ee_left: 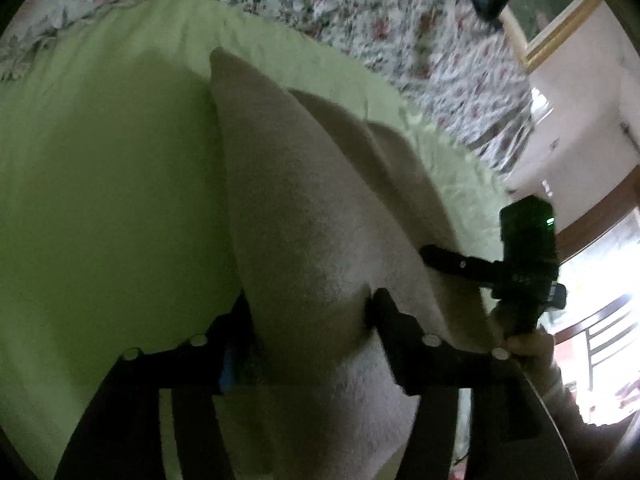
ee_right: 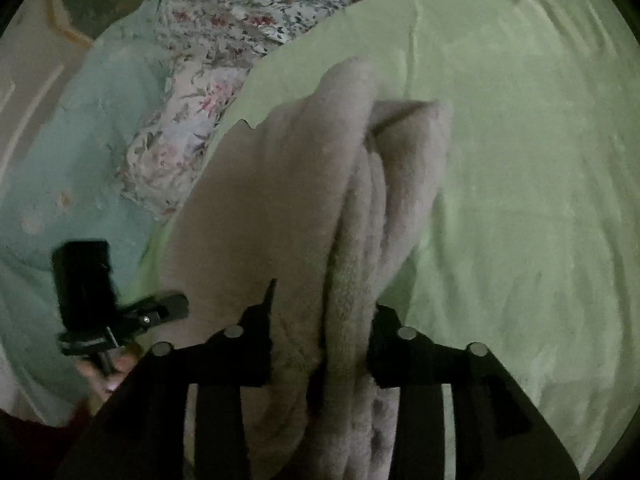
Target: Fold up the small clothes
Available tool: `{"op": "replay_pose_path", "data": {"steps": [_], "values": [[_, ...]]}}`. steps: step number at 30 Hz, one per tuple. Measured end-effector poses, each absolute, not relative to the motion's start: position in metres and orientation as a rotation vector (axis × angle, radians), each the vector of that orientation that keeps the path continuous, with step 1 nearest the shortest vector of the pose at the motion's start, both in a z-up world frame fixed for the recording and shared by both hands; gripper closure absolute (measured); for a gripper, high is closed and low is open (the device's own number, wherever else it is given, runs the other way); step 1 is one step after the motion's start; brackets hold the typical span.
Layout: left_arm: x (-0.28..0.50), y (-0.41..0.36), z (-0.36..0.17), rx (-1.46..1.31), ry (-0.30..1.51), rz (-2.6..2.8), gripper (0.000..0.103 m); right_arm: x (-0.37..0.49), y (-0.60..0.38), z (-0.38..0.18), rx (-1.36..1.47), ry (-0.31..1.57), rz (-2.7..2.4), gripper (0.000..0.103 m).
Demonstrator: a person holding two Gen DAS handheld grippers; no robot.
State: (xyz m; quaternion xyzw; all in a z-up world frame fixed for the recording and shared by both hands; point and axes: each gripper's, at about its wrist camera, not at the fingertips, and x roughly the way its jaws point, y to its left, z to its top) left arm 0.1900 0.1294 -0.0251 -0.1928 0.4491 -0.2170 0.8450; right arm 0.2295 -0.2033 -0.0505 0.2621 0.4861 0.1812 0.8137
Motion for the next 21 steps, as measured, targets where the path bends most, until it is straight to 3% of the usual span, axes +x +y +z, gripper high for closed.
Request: {"op": "replay_pose_path", "data": {"steps": [2, 8, 11, 15, 18, 21], "values": [[0.187, 0.135, -0.014, -0.390, 0.893, -0.426, 0.021, 0.227, -0.210, -0.041, 0.528, 1.053, 0.319, 0.041], [0.199, 0.147, -0.004, -0.393, 0.859, -0.336, 0.022, 0.240, -0.223, 0.001, 0.501, 0.928, 0.258, 0.041], [0.207, 0.146, -0.014, -0.377, 0.892, -0.307, 0.022, 0.271, -0.211, 0.005, 0.478, 0.930, 0.226, 0.051], [0.211, 0.137, -0.015, -0.360, 0.902, -0.305, 0.028, 0.299, -0.194, -0.015, 0.475, 1.015, 0.222, 0.086], [0.207, 0.130, -0.009, -0.314, 0.893, -0.306, 0.032, 0.274, -0.201, 0.008, 0.504, 0.881, 0.250, 0.095], [0.208, 0.121, -0.018, -0.280, 0.919, -0.307, 0.031, 0.243, -0.217, 0.017, 0.516, 0.808, 0.187, 0.095]]}}
